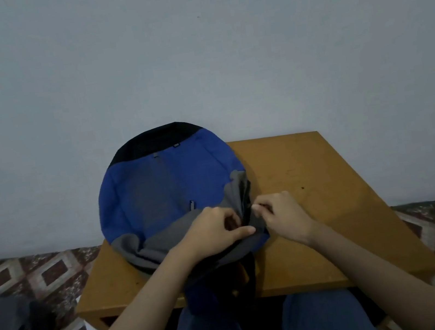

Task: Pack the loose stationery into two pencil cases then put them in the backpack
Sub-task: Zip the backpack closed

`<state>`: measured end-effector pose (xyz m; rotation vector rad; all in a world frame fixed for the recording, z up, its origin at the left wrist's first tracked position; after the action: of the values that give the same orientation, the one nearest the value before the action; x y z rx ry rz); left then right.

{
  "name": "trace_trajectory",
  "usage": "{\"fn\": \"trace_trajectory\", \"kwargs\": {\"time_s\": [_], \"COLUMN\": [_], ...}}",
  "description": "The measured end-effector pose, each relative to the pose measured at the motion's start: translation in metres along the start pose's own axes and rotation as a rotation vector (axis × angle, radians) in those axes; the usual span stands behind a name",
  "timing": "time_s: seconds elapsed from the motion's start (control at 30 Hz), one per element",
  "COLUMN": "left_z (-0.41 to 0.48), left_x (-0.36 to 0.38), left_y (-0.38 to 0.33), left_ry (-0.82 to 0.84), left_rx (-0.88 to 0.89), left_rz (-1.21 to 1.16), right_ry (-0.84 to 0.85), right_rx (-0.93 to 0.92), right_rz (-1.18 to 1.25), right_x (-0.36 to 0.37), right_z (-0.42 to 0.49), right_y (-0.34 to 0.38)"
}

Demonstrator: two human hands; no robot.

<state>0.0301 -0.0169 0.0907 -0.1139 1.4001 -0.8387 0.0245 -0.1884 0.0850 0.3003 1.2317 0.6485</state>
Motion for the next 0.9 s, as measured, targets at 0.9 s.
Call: {"fn": "trace_trajectory", "kwargs": {"time_s": [0.9], "left_z": [0.088], "left_x": [0.053], "left_y": [-0.103], "left_ry": [0.210], "left_rx": [-0.345], "left_rz": [-0.612], "right_ry": [-0.389], "right_rx": [0.634], "right_rz": [0.096], "right_x": [-0.055], "right_z": [0.019], "right_y": [-0.115]}}
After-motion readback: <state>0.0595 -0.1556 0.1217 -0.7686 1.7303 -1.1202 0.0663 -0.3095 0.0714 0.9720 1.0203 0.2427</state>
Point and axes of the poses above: each hand's wrist, its own z-axis towards the middle knuckle, its own x-axis out of the palm, y = z × x, the point moved 1 cm from there along z, towards the middle knuckle, and after that the axes turned 9 degrees about -y, right-handed, at the moved point
